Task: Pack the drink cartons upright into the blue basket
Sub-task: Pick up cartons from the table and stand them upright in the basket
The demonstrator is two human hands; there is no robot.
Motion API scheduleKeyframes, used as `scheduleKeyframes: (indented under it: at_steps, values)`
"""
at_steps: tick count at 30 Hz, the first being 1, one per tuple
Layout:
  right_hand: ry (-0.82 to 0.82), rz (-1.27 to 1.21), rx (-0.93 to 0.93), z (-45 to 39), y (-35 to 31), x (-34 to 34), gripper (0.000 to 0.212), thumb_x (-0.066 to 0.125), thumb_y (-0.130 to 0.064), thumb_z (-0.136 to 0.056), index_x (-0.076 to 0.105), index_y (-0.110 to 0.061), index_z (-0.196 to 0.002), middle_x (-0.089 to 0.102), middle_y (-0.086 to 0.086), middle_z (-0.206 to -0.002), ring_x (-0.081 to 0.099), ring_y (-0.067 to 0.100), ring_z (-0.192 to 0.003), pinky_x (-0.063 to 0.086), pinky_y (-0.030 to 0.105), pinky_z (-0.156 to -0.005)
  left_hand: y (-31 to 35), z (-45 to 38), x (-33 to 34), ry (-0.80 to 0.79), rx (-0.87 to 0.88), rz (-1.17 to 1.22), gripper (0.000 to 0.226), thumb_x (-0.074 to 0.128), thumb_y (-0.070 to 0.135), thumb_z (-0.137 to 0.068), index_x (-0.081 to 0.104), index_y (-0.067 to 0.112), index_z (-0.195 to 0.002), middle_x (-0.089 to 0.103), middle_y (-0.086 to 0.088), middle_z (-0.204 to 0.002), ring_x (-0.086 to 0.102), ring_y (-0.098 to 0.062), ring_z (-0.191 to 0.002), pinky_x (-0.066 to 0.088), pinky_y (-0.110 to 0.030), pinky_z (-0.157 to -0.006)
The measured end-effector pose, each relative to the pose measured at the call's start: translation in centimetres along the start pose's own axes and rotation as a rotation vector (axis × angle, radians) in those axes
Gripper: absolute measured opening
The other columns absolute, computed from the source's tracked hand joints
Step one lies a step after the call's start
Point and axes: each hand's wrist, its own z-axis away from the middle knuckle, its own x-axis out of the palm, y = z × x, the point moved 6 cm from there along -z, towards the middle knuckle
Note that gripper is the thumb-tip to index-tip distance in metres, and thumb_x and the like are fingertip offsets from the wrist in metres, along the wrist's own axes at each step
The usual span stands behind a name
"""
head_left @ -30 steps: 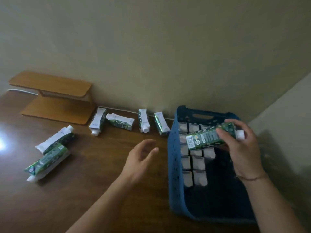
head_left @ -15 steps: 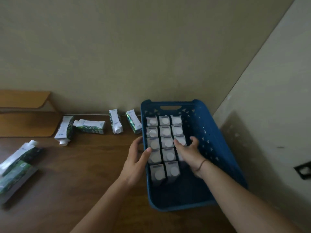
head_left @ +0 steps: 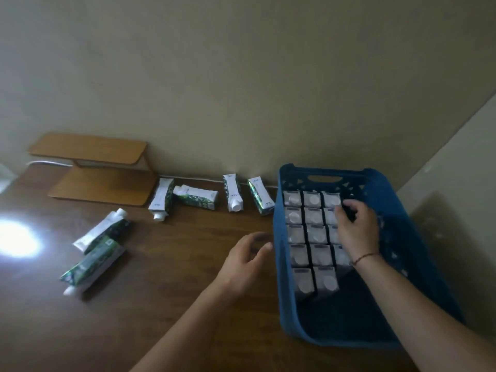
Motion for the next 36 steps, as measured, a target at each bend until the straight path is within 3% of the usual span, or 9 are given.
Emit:
scheduleKeyframes:
  at_steps: [8, 11, 14, 18, 22, 25, 27, 32, 36]
  values:
    - [-0.262, 0.149, -0.632, 7.1, -14.9, 11.5, 0.020, 0.065, -0.021, -0.086, 0.066, -0.016, -0.105, 0.059, 0.001, -0.114, 0.050, 0.018, -0.115, 0.039, 0.032, -0.100, -9.7, 5.5, -18.6, 0.466, -0.311, -0.856, 0.071, 0.062, 0.046, -0.089, 0.031, 0.030, -0.150, 0.021, -0.005, -0.162, 0.018, -0.033, -0.148, 0.024, -0.051, -0.119]
    - [-0.332, 0.263, -0.677, 9.4, -16.1, 15.1, 0.021, 0.065, -0.024, -0.086, 0.067, -0.018, -0.105, 0.058, 0.001, -0.120, 0.045, 0.018, -0.121, 0.035, 0.032, -0.105, -15.4, 9.3, -26.0, 0.606, -0.545, -0.888, 0.075, 0.064, 0.044, -0.085, 0.031, 0.020, -0.148, 0.027, -0.012, -0.156, 0.029, -0.037, -0.139, 0.032, -0.051, -0.112]
    - [-0.459, 0.299, -0.663, 11.4, -16.5, 18.0, 0.022, 0.063, -0.028, -0.088, 0.065, -0.023, -0.108, 0.055, -0.004, -0.123, 0.042, 0.014, -0.124, 0.033, 0.030, -0.105, -20.0, 11.7, -29.3, 0.523, -0.646, -0.821, 0.064, 0.066, 0.046, -0.085, 0.040, 0.020, -0.138, 0.048, -0.010, -0.140, 0.045, -0.034, -0.125, 0.047, -0.045, -0.097]
    - [-0.650, 0.394, -0.690, 14.3, -17.2, 21.3, 0.027, 0.058, -0.033, -0.091, 0.059, -0.028, -0.118, 0.052, -0.010, -0.125, 0.041, 0.007, -0.123, 0.037, 0.026, -0.105, -20.1, 12.2, -30.4, 0.559, -0.448, -0.699, 0.045, 0.071, 0.042, -0.079, 0.060, 0.020, -0.117, 0.065, -0.005, -0.108, 0.061, -0.029, -0.098, 0.048, -0.034, -0.070]
    - [-0.849, 0.540, -0.843, 18.3, -18.3, 24.6, 0.052, 0.060, -0.035, -0.090, 0.040, -0.034, -0.138, 0.039, -0.013, -0.142, 0.032, 0.006, -0.134, 0.036, 0.033, -0.111, -15.3, 11.2, -30.2, 0.686, -0.088, -0.480, 0.030, 0.065, 0.050, -0.064, 0.056, 0.022, -0.072, 0.051, 0.006, -0.072, 0.052, -0.011, -0.063, 0.038, -0.029, -0.054]
    - [-0.979, 0.535, -0.857, 20.7, -18.9, 26.8, 0.090, 0.071, -0.041, -0.080, 0.010, -0.042, -0.147, 0.020, -0.013, -0.155, 0.017, 0.009, -0.143, 0.027, 0.039, -0.113, -9.6, 9.1, -28.0, 0.572, 0.167, -0.455, 0.031, 0.074, 0.048, -0.068, 0.069, 0.021, -0.082, 0.055, 0.011, -0.077, 0.056, -0.008, -0.068, 0.041, -0.016, -0.055]
    - [-1.021, 0.354, -0.704, 21.0, -19.2, 26.9, 0.098, 0.077, -0.041, -0.074, 0.010, -0.046, -0.144, 0.031, -0.010, -0.151, 0.032, 0.013, -0.138, 0.037, 0.037, -0.107, -6.5, 8.2, -25.9, 0.499, 0.283, -0.404, 0.036, 0.076, 0.048, -0.069, 0.071, 0.019, -0.090, 0.060, 0.010, -0.081, 0.058, -0.009, -0.071, 0.046, -0.017, -0.055]
    - [-0.778, -0.121, -0.430, 17.3, -18.2, 20.6, 0.096, 0.087, -0.035, -0.062, 0.027, -0.046, -0.136, 0.049, -0.027, -0.119, 0.054, -0.001, -0.110, 0.055, 0.025, -0.086, -3.7, 6.3, -22.4, 0.458, 0.361, 0.205, 0.043, 0.059, 0.060, -0.084, 0.066, 0.024, -0.106, 0.068, 0.002, -0.089, 0.069, -0.027, -0.074, 0.059, -0.033, -0.059]
    - [-0.487, -0.425, -0.459, 13.7, -16.6, 10.6, 0.076, 0.084, -0.037, -0.060, 0.038, -0.034, -0.120, 0.055, -0.021, -0.102, 0.063, 0.009, -0.095, 0.057, 0.025, -0.073, -3.1, 3.7, -17.4, 0.355, 0.235, 0.171, 0.033, 0.054, 0.061, -0.086, 0.065, 0.034, -0.101, 0.069, 0.012, -0.086, 0.068, -0.015, -0.077, 0.055, -0.027, -0.064]
